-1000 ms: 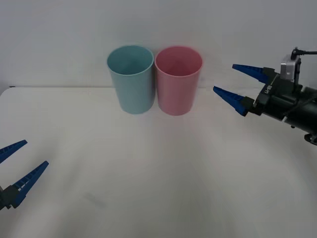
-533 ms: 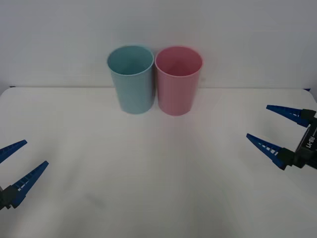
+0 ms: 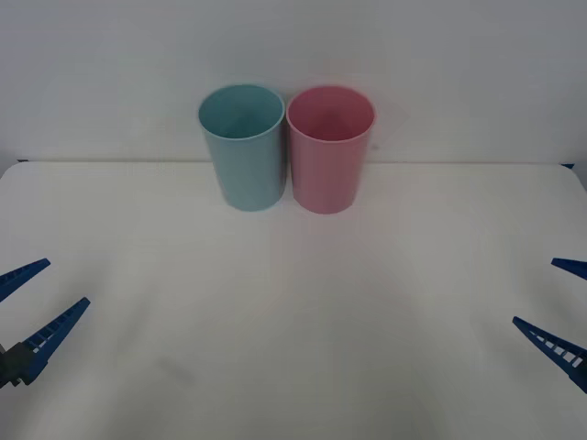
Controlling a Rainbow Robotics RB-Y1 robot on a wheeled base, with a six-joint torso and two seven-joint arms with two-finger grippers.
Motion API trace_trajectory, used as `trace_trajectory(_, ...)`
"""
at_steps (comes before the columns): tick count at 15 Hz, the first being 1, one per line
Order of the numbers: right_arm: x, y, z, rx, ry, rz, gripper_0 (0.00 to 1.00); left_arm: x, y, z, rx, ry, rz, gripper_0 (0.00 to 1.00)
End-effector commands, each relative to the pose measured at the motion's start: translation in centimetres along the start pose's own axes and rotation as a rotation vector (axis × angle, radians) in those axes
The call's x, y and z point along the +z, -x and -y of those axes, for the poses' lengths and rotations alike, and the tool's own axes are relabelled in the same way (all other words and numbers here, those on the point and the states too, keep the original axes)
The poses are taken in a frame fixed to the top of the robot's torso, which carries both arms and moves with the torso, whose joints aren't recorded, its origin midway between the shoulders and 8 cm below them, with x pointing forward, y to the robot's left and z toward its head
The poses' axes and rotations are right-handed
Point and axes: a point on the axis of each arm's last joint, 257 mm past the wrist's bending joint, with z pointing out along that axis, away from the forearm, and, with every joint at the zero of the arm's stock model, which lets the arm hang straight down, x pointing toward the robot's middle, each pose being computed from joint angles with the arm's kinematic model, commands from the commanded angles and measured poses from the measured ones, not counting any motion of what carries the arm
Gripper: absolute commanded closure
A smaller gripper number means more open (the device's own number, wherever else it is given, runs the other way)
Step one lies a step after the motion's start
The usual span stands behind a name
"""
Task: Grasp the object on the table and drop it into the matching bin: aluminum can to the light blue bin, PET bottle to the pink bin.
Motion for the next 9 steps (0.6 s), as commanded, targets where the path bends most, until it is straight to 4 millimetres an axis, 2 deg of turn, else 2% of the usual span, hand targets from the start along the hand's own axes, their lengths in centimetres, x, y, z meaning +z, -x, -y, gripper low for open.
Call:
trace_trajectory(1, -1.19, -0.39, 0.21, 0.018, -0.027, -0.006, 0.00, 0.00, 0.00, 0.00, 0.000, 0.000, 0.000, 0.00)
trace_trajectory(9, -0.95, -0.75, 0.15, 0.027, -0.034, -0.009, 0.00, 0.00, 0.00, 0.00, 0.000, 0.000, 0.000, 0.00)
